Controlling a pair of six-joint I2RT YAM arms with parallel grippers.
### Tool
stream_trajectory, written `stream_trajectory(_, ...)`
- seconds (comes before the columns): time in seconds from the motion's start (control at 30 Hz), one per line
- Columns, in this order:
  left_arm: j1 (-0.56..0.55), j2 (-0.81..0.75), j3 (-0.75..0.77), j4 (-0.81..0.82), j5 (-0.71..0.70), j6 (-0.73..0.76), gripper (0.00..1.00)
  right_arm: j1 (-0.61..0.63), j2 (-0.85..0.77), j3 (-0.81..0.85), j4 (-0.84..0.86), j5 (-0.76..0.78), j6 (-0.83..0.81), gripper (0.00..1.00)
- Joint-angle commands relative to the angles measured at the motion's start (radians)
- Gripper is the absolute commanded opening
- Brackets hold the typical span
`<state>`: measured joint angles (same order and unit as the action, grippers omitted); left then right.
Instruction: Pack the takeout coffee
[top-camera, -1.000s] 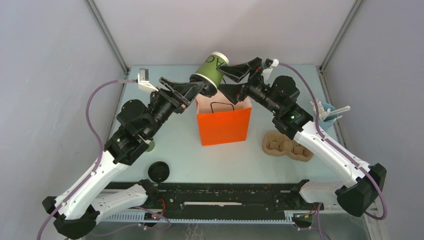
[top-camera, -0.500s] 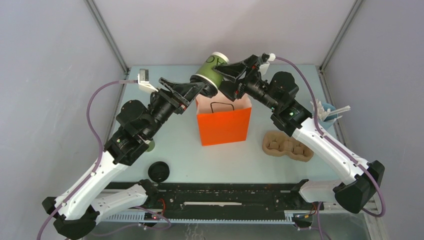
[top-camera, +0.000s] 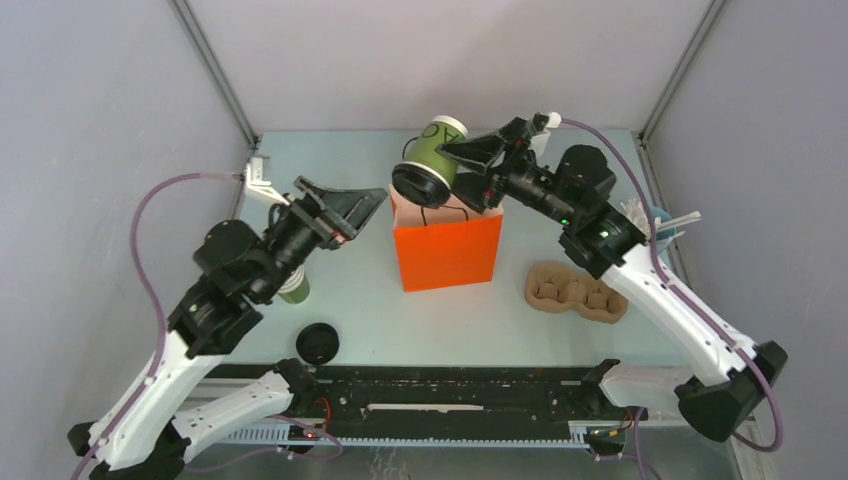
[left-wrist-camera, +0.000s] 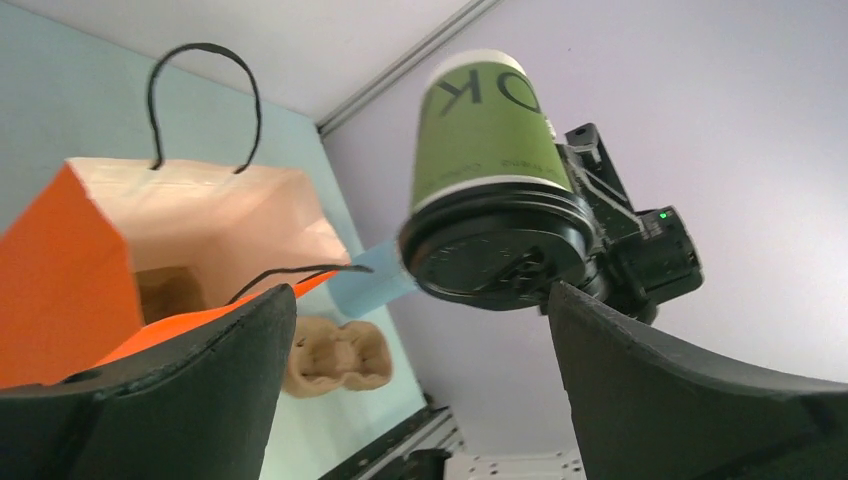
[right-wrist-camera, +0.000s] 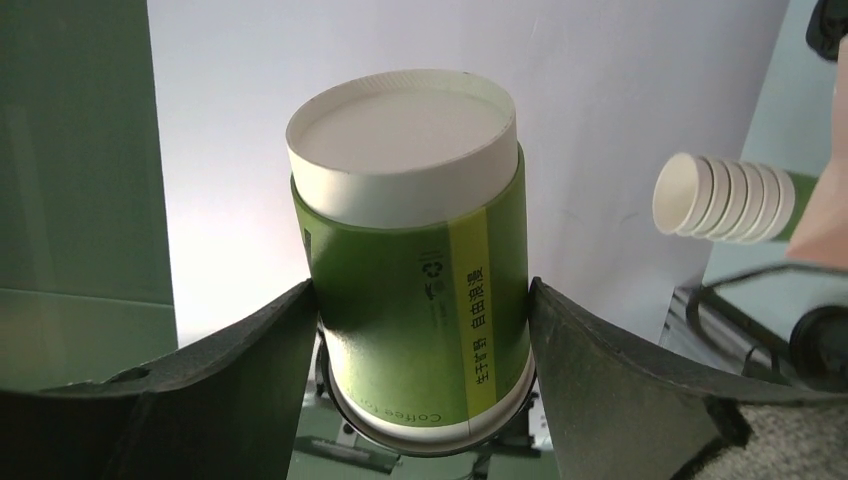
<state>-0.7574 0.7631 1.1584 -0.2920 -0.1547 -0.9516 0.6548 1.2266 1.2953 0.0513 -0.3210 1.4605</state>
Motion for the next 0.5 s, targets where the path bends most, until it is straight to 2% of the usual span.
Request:
stream_trajectory(0.0, 0.004, -0.052, 0.133, -0.228, -0.004, 0.210, 1.00, -0.049, -0.139, -0.008, -0.134, -0.124, 0.066, 0.82)
stream_trajectory(0.17, 0.006, -0.049, 0.199, -0.364, 0.067, 0.294, 1.00, -0.143, -0.308, -0.113, -0.348, -0.298, 0.224, 0.80)
stream_trajectory(0.33, 0.005, -0.041, 0.190, -0.384, 0.096, 0.272, 1.00, -0.182, -0.422, -0.185, -0.651, -0.423, 0.242, 0.78)
stream_trajectory(0.47, 0.006, -0.047, 0.133, -0.371, 0.138, 0.231, 0.99, -0.183, -0.478, -0.309, -0.718, -0.488, 0.269, 0.78)
